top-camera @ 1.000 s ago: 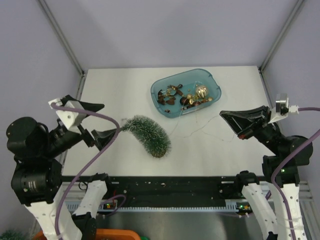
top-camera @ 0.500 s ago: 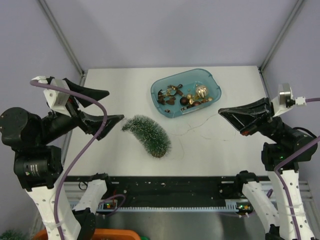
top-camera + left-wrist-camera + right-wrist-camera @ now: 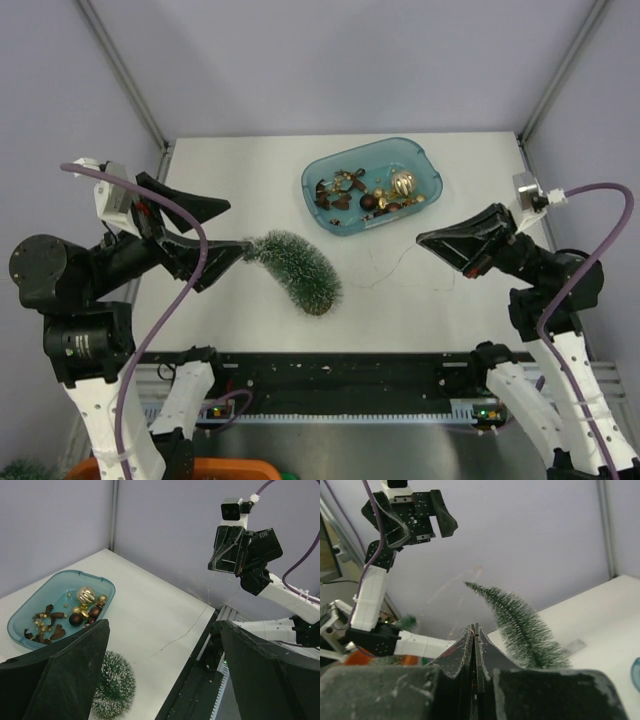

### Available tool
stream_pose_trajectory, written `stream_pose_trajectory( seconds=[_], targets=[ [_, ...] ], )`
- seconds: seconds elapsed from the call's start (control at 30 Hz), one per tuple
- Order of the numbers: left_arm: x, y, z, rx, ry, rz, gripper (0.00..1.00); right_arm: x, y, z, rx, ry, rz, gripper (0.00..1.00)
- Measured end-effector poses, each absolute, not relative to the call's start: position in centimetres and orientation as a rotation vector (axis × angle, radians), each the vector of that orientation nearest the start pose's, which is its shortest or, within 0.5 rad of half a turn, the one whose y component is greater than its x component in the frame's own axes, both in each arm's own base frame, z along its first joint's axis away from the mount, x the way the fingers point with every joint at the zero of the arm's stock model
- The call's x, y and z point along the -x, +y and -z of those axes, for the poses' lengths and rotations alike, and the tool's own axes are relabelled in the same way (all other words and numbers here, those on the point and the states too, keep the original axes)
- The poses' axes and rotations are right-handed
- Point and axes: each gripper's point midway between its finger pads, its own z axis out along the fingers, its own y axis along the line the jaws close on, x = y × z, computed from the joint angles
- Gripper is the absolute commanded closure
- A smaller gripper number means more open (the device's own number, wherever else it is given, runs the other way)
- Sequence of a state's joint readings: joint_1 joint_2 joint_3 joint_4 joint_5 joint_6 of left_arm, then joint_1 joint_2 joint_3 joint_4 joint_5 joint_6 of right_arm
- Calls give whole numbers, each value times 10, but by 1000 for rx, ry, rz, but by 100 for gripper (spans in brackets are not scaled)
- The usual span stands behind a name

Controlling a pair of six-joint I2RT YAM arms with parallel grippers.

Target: Decorate the small christmas tree

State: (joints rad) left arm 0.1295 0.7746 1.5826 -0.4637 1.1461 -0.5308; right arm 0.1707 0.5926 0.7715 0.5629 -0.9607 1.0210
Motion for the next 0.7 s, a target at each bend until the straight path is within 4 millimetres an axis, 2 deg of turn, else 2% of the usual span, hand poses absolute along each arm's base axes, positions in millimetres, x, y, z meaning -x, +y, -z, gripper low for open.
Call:
stream_pose_trajectory(
  seconds=[0.1, 0.17, 0.3, 0.43, 0.57, 0.7],
  targets=[
    [-111, -156, -517, -597, 1419, 1036, 1, -121, 202, -437, 582, 1200, -1481, 100],
    [-116, -154, -514, -596, 1443, 1023, 1, -116, 218, -434, 617, 1225, -1515, 100],
    [-140, -145, -510, -593, 1515, 942, 1, -109, 254, -436, 702, 1267, -1530, 100],
    [-158, -135, -494, -613, 1620, 863, 1, -111, 282, -419, 754, 1337, -1483, 100],
    [-154, -132, -478, -705, 1655, 814, 5, -118, 292, -396, 766, 1422, -1425, 100],
    [-130, -136, -473, -831, 1590, 756, 16, -112, 300, -388, 802, 1432, -1411, 100]
  ],
)
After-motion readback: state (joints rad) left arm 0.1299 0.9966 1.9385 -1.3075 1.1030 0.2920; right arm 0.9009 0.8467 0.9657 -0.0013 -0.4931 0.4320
